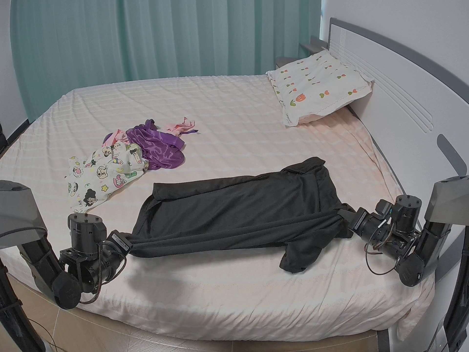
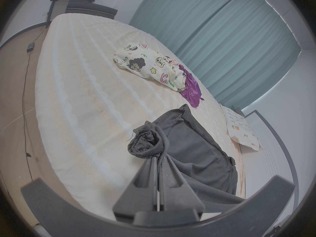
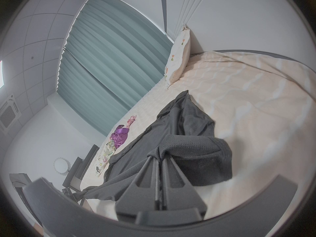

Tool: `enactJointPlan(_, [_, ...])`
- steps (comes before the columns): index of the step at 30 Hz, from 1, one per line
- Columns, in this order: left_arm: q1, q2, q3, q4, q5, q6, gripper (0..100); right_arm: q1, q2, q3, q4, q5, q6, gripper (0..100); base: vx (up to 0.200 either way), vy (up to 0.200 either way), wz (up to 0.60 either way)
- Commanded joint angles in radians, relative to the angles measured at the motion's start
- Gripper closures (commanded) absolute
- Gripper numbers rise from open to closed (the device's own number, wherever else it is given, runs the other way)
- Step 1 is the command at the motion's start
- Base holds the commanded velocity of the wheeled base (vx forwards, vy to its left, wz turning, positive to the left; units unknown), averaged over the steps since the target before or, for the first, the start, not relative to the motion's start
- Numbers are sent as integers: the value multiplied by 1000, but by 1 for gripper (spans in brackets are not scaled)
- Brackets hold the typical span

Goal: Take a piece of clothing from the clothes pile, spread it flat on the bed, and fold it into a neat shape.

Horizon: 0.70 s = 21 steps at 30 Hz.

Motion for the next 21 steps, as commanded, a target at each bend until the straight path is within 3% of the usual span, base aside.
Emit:
enactJointPlan(1, [30,91,-6,-59,4,-8,100,6,99,-148,51,0,1,100,0,0,0])
enactJointPlan(6, [59,110,-9,-102,6,-8,100,28,147,-207,66,0,1,100,0,0,0])
enactJointPlan(7, [68,111,-9,-113,6,-7,100,39,164,-214,63,0,3,0,0,0,0])
enactJointPlan(14, [85,149,-13,-127,3,-7,100,58,162,-193,49,-3,3,0,0,0,0])
enactJointPlan(21, [87,174,-20,-142,4,-5,100,40,30,-67,48,12,1,0,0,0,0])
